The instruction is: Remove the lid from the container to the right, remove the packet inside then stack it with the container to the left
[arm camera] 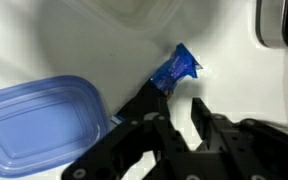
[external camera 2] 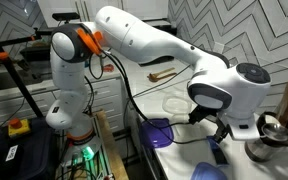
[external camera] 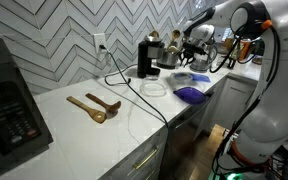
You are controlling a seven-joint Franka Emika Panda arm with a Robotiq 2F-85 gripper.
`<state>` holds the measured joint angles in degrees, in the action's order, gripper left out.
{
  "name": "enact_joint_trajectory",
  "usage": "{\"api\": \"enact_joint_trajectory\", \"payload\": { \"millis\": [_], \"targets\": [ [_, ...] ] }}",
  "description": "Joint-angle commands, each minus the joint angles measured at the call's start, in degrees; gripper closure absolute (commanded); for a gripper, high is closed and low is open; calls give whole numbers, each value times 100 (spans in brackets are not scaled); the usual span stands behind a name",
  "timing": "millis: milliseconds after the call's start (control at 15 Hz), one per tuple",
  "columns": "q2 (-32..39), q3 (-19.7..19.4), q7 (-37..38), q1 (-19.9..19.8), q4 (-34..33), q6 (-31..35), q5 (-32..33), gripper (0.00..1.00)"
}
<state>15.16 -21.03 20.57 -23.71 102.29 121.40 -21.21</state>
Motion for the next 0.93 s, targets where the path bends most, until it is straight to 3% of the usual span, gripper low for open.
{"api": "enact_joint_trajectory", "payload": {
  "millis": [0,333,667,867],
  "targets": [
    [-330,38,-272,9,143,-501,184,37],
    [-576,19,-729,129,75,-2060,1122,1],
    [-563,53,-1623,150,142,-2694,1755,0],
    [-454,58,-1843,133,299,-2310,1784,0]
  ]
}}
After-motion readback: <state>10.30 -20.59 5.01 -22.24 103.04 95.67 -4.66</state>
